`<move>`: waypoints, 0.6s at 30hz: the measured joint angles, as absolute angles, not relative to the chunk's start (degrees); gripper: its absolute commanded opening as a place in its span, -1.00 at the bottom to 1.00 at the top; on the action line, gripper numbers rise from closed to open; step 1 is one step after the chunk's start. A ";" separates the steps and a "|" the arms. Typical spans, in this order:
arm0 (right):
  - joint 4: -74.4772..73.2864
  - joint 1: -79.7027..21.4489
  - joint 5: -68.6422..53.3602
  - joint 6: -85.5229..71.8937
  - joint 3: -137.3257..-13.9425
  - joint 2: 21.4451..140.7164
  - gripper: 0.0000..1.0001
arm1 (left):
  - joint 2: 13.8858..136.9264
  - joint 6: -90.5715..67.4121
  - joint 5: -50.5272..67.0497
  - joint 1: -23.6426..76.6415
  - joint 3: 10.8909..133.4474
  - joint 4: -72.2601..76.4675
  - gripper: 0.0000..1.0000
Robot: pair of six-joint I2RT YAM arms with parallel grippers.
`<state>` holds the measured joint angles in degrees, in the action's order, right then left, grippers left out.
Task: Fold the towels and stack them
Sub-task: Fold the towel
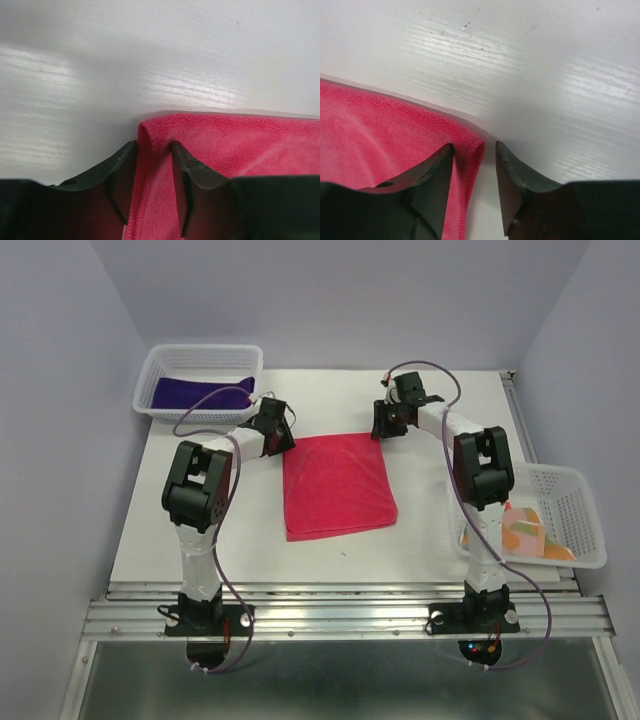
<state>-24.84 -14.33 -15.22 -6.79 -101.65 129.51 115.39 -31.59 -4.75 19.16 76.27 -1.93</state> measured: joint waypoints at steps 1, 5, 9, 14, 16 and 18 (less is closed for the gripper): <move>-24.80 -14.33 -15.18 -6.68 -101.65 129.60 -0.35 | 116.03 -31.27 -4.69 19.20 76.60 -1.69 -0.49; -24.88 -14.33 -15.84 -6.24 -101.65 129.78 -0.71 | 116.53 -31.05 -3.99 19.27 77.06 -1.69 -1.00; -24.86 -14.33 -17.08 -5.96 -101.65 129.78 -0.95 | 116.53 -30.35 -3.95 19.29 77.41 -1.41 -1.00; -24.40 -14.33 -18.65 -5.52 -100.53 128.79 -0.99 | 113.43 -29.52 -4.78 19.73 72.16 4.25 -1.00; -23.77 -14.33 -19.49 -5.54 -97.65 126.39 -0.99 | 109.23 -29.26 -4.99 19.92 67.35 6.28 -1.00; -23.16 -14.33 -20.18 -5.54 -94.43 123.11 -0.99 | 104.68 -29.08 -4.93 20.25 63.22 8.16 -1.00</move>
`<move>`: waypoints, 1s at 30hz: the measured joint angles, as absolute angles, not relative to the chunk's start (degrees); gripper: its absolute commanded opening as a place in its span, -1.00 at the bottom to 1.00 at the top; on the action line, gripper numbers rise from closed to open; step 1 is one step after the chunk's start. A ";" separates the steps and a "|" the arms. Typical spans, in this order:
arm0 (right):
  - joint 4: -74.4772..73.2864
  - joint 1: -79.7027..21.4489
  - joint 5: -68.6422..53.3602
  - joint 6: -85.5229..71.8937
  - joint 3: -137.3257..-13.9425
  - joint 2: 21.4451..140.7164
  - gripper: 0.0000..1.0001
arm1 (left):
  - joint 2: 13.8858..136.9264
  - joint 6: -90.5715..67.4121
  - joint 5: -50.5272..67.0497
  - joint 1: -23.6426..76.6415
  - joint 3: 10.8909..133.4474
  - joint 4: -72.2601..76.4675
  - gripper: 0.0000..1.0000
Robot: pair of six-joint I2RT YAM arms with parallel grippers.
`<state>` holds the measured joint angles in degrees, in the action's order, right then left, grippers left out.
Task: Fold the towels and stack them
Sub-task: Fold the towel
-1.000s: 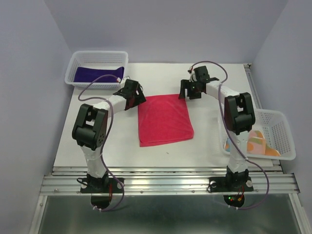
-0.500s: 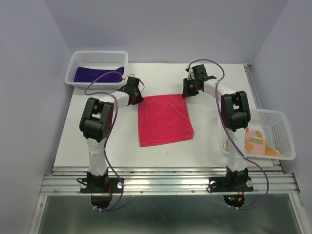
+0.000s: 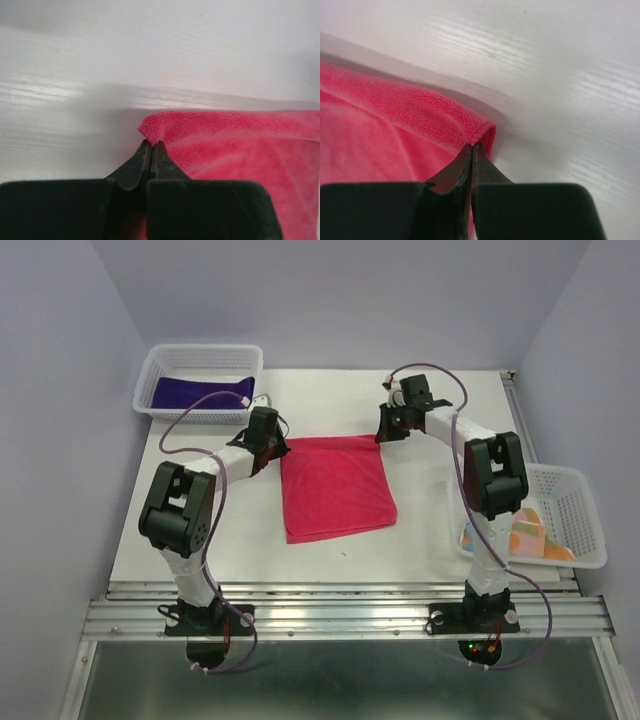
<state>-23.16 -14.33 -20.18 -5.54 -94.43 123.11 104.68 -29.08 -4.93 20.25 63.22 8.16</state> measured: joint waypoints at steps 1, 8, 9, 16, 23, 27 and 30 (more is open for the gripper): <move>-22.65 -14.33 -20.62 -5.80 -92.20 121.05 -0.99 | 102.21 -29.04 -4.93 20.53 61.14 9.58 -1.00; -18.57 -14.41 -22.50 -7.49 -76.77 105.75 -0.99 | 88.51 -30.44 -4.19 23.09 48.07 15.92 -1.00; -17.85 -14.44 -22.68 -7.88 -74.54 103.96 -0.99 | 87.20 -30.72 -4.10 23.55 46.13 16.53 -1.00; -14.28 -15.20 -24.08 -12.69 -58.28 91.44 -0.99 | 74.56 -34.54 -3.09 26.74 32.40 17.76 -1.00; -12.84 -16.67 -24.01 -16.95 -46.72 79.88 -0.99 | 64.20 -38.19 -2.63 30.61 23.59 19.09 -1.00; -12.01 -16.71 -24.03 -18.24 -43.88 76.25 -0.99 | 61.58 -39.86 -2.63 32.08 20.29 19.42 -1.00; -11.84 -16.71 -23.92 -18.98 -42.11 75.35 -0.99 | 59.99 -41.15 -2.66 32.80 18.22 19.49 -1.00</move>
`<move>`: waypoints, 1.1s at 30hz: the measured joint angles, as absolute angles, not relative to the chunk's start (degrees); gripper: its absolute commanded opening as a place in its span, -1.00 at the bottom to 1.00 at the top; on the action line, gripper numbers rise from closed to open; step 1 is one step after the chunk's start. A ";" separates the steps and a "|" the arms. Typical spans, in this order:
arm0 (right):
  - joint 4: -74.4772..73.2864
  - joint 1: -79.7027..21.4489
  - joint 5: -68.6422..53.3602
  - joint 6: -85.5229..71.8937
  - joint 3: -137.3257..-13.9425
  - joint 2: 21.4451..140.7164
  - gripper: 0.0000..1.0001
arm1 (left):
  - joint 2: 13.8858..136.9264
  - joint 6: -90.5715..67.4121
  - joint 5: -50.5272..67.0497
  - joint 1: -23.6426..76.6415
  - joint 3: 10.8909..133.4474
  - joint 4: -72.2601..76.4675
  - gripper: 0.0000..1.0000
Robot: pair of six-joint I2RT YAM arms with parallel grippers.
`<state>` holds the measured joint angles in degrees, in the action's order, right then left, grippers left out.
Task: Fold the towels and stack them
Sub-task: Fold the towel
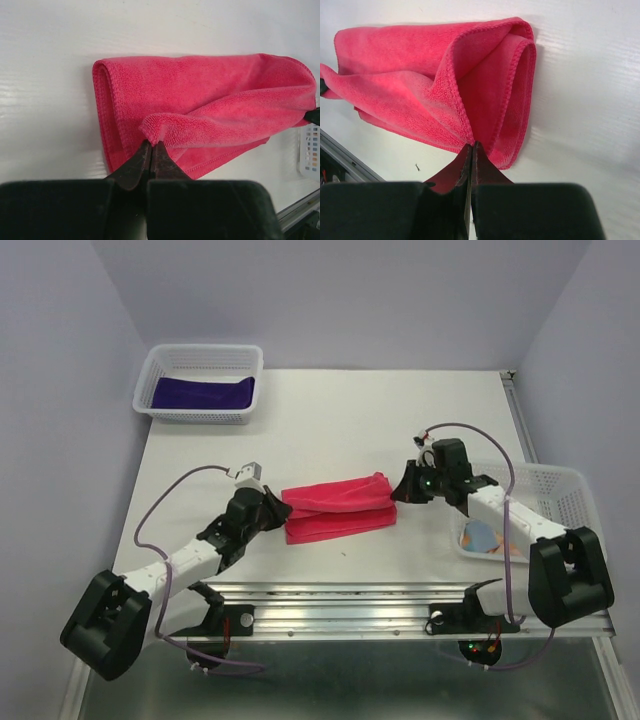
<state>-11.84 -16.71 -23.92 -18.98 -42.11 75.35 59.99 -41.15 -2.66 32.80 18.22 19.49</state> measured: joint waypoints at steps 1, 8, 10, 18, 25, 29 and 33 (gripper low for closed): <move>-11.92 -16.71 -23.79 -19.29 -41.71 75.35 -0.98 | 59.48 -41.50 -2.66 32.93 17.63 19.51 -1.00; -12.25 -16.71 -21.74 -21.08 -38.52 74.37 -0.99 | 54.08 -44.31 -2.76 33.41 14.48 18.20 -1.00; -12.80 -16.71 -21.21 -21.37 -37.85 73.58 -0.99 | 52.10 -44.73 -2.50 33.43 13.50 17.82 -1.00; -12.73 -16.93 -21.45 -22.57 -35.81 72.79 -0.90 | 50.76 -46.02 -0.10 33.93 12.08 16.25 -1.00; -13.17 -16.95 -21.39 -24.43 -32.25 72.69 0.03 | 49.95 -48.60 3.05 35.20 11.51 11.92 0.76; -14.46 -16.93 -21.15 -25.43 -31.27 70.52 0.40 | 45.12 -50.76 4.12 36.38 10.59 7.86 0.98; -15.20 -16.95 -21.41 -25.74 -31.24 67.05 0.64 | 38.54 -52.86 4.43 36.77 9.87 3.38 0.98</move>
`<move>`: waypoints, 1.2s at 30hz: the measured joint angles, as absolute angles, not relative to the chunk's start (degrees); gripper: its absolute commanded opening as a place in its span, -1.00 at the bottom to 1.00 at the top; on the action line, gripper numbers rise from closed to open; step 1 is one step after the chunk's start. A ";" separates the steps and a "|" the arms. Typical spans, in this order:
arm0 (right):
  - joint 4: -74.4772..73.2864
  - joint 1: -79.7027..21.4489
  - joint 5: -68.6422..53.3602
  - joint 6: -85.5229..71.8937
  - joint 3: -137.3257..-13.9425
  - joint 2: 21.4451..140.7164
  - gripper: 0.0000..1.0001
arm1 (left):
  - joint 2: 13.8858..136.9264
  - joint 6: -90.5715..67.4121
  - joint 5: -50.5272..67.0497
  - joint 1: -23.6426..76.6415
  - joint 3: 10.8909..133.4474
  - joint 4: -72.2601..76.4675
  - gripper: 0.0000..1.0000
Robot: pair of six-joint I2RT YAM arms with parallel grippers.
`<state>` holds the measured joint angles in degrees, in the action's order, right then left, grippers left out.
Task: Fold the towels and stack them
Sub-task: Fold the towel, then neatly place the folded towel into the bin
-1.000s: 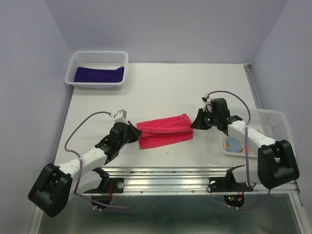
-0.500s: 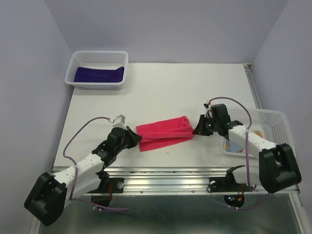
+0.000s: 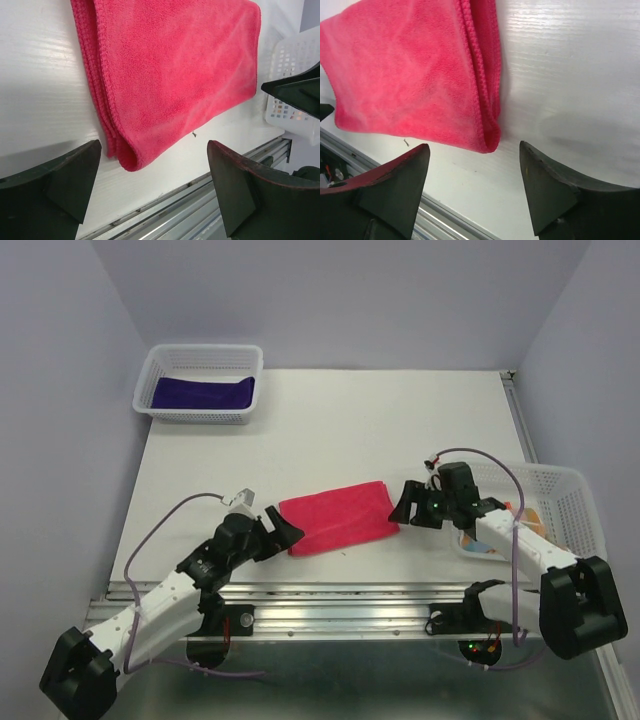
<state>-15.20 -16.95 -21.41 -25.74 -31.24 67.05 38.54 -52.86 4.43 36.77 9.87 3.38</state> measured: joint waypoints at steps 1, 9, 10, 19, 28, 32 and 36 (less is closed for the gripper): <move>-15.35 -16.97 -21.58 -25.71 -31.24 66.13 0.70 | 37.43 -53.17 4.14 36.80 9.96 2.22 0.98; -17.93 -19.16 -23.81 -24.73 -35.51 65.60 1.00 | 44.27 -55.18 -3.25 36.91 15.18 -4.40 0.97; -17.54 -19.27 -24.29 -24.64 -36.45 65.82 1.00 | 47.07 -55.13 -4.19 36.91 16.82 -4.43 0.98; -17.41 -19.55 -23.55 -24.23 -38.96 67.77 1.00 | 69.60 -51.55 -6.15 36.95 28.51 -2.76 0.29; -17.72 -19.55 -21.65 -24.21 -39.99 67.72 1.00 | 79.66 -50.94 -9.45 41.12 35.51 -5.50 -0.60; -18.02 -19.55 -21.15 -24.16 -40.60 67.53 1.00 | 83.94 -50.37 -10.50 41.82 39.59 -7.20 -1.00; -18.35 -19.55 -19.86 -23.97 -41.45 66.94 1.00 | 88.64 -49.21 -13.13 42.78 44.91 -9.28 -1.00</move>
<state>-18.35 -19.55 -19.86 -23.97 -41.45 66.94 88.64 -49.21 -13.13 42.78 44.91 -9.28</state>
